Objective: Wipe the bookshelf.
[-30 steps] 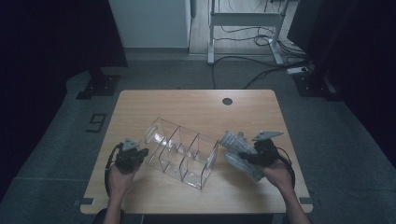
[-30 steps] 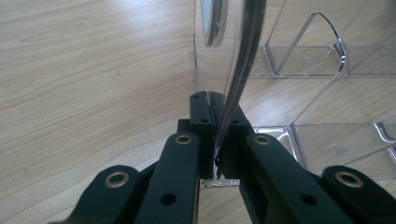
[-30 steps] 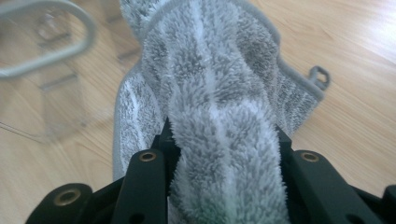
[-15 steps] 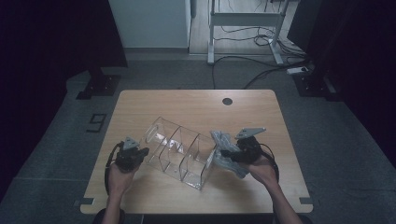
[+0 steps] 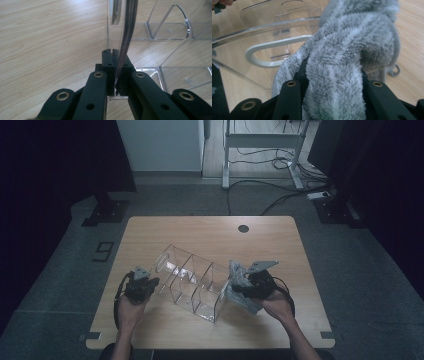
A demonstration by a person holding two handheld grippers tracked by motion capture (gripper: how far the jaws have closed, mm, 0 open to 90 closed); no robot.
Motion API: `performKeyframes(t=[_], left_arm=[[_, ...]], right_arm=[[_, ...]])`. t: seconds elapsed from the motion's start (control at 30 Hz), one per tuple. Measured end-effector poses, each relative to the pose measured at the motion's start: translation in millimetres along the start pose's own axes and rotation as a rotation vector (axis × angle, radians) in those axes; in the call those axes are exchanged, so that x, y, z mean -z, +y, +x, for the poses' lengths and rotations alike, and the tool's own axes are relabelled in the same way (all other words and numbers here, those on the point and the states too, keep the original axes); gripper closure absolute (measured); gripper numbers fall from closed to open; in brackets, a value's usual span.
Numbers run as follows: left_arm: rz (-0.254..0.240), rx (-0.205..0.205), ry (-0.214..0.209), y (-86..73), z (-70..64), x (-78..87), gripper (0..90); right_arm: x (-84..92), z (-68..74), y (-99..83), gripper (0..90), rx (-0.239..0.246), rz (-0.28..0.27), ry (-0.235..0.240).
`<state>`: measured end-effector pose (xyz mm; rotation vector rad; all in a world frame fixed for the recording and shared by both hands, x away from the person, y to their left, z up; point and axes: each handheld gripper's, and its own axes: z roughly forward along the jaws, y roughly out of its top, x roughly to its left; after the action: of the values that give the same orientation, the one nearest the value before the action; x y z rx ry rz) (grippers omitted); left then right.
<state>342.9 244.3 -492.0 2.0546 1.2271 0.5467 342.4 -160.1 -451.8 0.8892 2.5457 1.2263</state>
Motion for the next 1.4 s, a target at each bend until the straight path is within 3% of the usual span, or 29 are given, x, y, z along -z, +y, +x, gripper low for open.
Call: performKeyframes(t=[0.53,1.4], left_arm=[[0.001,0.007,0.017,0.8,-2.5,-0.9,86.9],[0.042,0.016,0.068,2.9,-11.9,1.5,84.3]], right_arm=[[7.7,34.0,-0.1,61.7,0.051,0.005,0.058],[17.3,72.3,-4.6,61.5,0.110,0.052,0.053]])
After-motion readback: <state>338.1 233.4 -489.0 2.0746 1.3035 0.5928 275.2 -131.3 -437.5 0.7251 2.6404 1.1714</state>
